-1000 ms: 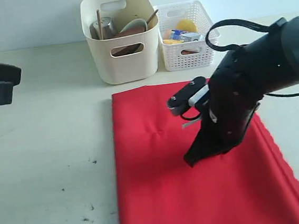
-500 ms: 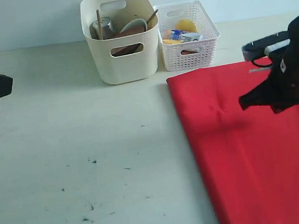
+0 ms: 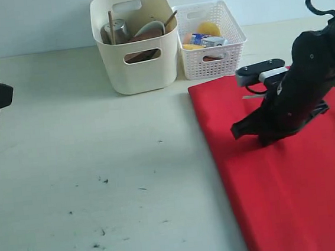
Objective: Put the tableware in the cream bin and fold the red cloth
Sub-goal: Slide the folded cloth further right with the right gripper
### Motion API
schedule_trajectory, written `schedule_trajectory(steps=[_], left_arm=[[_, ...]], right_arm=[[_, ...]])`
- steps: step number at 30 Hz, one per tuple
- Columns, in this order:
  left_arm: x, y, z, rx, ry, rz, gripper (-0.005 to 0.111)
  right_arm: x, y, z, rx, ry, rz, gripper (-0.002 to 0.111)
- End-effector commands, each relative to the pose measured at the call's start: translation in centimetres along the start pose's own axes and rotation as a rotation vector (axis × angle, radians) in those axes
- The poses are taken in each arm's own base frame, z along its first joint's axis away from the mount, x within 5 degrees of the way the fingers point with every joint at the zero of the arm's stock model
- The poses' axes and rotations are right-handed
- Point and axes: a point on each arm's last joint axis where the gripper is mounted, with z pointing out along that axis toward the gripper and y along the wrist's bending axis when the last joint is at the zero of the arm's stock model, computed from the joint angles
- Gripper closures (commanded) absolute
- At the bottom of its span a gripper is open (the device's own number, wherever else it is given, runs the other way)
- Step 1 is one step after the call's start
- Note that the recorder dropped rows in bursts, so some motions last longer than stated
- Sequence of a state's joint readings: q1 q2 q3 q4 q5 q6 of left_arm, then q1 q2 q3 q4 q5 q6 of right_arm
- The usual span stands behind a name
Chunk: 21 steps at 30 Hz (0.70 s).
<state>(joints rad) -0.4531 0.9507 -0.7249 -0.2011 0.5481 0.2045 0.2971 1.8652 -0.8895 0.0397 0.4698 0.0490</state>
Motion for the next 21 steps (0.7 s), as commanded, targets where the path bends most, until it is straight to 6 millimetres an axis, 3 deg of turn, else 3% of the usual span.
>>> schedule_trajectory(steps=[1,12,18,21], left_arm=[[0.0,0.1,-0.1,-0.008,-0.013,0.007,0.107],[0.0,0.1,-0.1,-0.008,-0.013,0.007,0.107],[0.0,0.1,-0.1,-0.008,-0.013,0.005,0.107],[0.0,0.1,-0.1,-0.008,-0.013,0.005,0.107]], right_arm=[[0.5,-3.7,0.6,0.097,0.055,0.007,0.108],[-0.3,-10.9,-0.8,0.216,0.002,0.15,0.108],[-0.7,-10.3,-5.4,0.162,-0.155,0.279,0.108],[0.6,-10.2,-6.0,0.168,-0.217,0.336,0.108]])
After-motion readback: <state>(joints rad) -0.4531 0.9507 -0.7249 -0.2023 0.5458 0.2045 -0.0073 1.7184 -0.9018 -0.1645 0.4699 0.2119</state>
